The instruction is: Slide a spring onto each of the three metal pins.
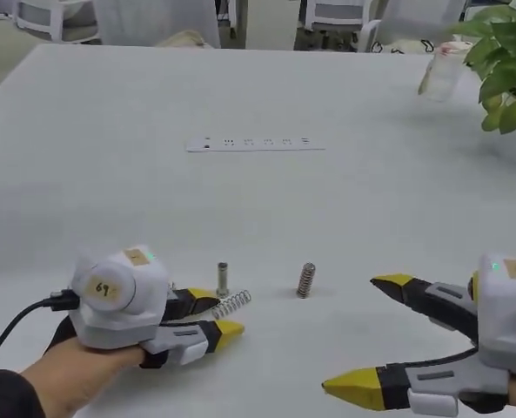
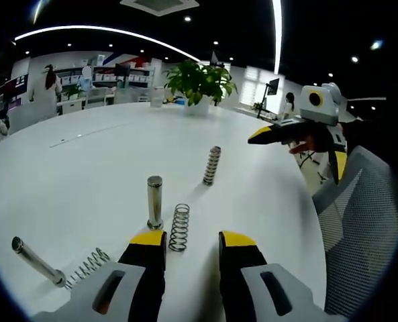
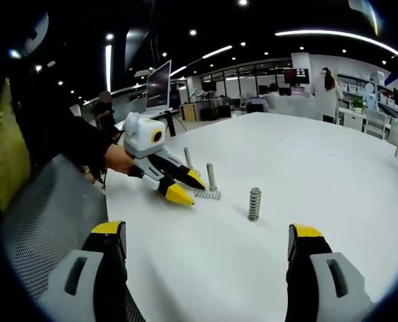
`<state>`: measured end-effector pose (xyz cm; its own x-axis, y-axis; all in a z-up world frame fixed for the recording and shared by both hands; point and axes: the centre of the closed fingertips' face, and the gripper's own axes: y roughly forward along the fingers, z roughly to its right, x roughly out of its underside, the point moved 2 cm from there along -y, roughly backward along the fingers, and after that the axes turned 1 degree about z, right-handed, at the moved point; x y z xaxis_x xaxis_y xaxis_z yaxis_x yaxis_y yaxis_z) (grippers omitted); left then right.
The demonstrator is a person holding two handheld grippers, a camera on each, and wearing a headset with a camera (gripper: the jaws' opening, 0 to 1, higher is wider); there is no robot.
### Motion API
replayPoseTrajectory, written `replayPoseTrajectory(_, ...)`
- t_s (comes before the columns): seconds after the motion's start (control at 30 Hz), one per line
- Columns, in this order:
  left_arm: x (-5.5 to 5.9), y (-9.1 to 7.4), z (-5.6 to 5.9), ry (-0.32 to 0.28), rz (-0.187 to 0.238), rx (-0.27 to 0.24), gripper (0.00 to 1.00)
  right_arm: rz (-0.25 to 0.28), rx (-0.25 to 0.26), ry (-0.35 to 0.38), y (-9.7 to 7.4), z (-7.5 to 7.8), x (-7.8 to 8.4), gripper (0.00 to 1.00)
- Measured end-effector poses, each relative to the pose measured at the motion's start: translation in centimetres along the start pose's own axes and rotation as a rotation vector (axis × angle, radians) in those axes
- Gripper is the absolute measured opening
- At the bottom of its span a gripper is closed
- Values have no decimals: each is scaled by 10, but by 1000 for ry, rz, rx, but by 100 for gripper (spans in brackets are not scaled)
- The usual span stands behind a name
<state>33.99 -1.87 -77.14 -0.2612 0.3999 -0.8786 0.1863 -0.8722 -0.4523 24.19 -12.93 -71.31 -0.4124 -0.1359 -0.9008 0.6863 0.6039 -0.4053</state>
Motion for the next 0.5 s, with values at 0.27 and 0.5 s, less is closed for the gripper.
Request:
replayPoseTrajectory(0.27, 0, 3, -3, -3, 10, -9, 20, -10, 3, 3, 0, 1, 2, 98)
replayPoseTrajectory(0.5, 2, 2, -8, 29, 12, -27, 10, -7, 7, 6, 1, 3, 2, 96)
